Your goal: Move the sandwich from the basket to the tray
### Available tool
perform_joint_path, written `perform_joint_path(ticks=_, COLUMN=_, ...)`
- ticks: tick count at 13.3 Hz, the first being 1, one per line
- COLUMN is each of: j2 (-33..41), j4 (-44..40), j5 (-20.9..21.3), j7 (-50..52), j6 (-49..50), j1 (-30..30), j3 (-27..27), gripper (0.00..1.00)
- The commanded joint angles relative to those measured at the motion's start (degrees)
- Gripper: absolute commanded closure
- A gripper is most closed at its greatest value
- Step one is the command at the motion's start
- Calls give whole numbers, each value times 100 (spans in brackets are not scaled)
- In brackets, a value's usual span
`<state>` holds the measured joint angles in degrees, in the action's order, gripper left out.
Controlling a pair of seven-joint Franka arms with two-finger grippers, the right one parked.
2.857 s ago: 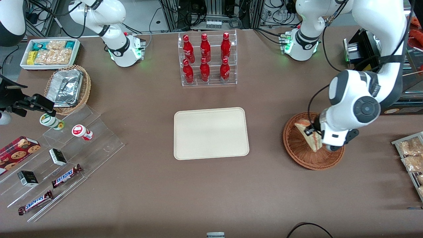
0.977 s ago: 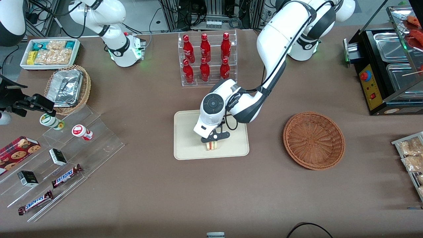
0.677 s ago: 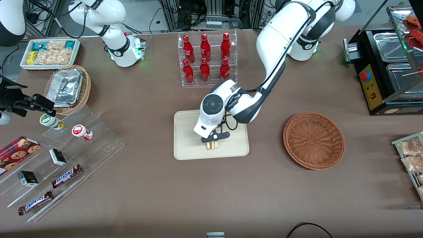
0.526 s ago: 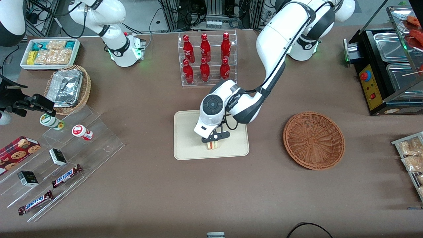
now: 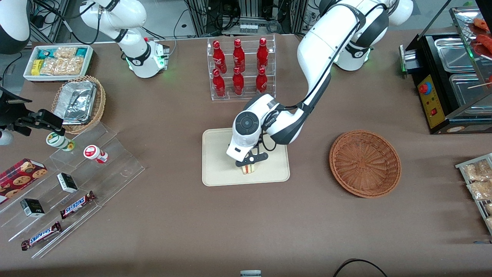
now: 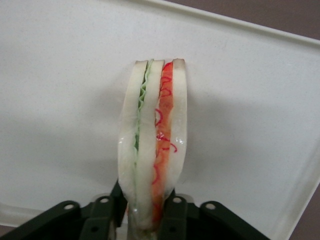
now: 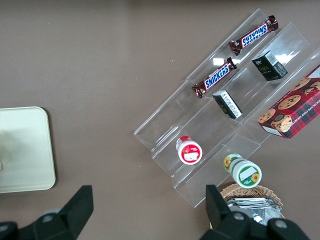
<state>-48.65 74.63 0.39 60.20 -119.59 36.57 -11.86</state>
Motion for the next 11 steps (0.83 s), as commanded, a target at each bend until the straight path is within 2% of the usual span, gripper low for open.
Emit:
perform_joint_path(ticks=1, j2=-13, j4=-264, j5=58, j7=124, j6=138, j1=104, j3=96, gripper=0)
perform_joint_path(ticks=5, j2=364, j4=-756, j5=58, j7=71, j6=1234, j1=78, j3=87, gripper=0)
perform_joint_path(ticks=11, j2=1190, j4=-661, j5=102, j7=63, j6=1782, j1=16, j3=122, gripper=0)
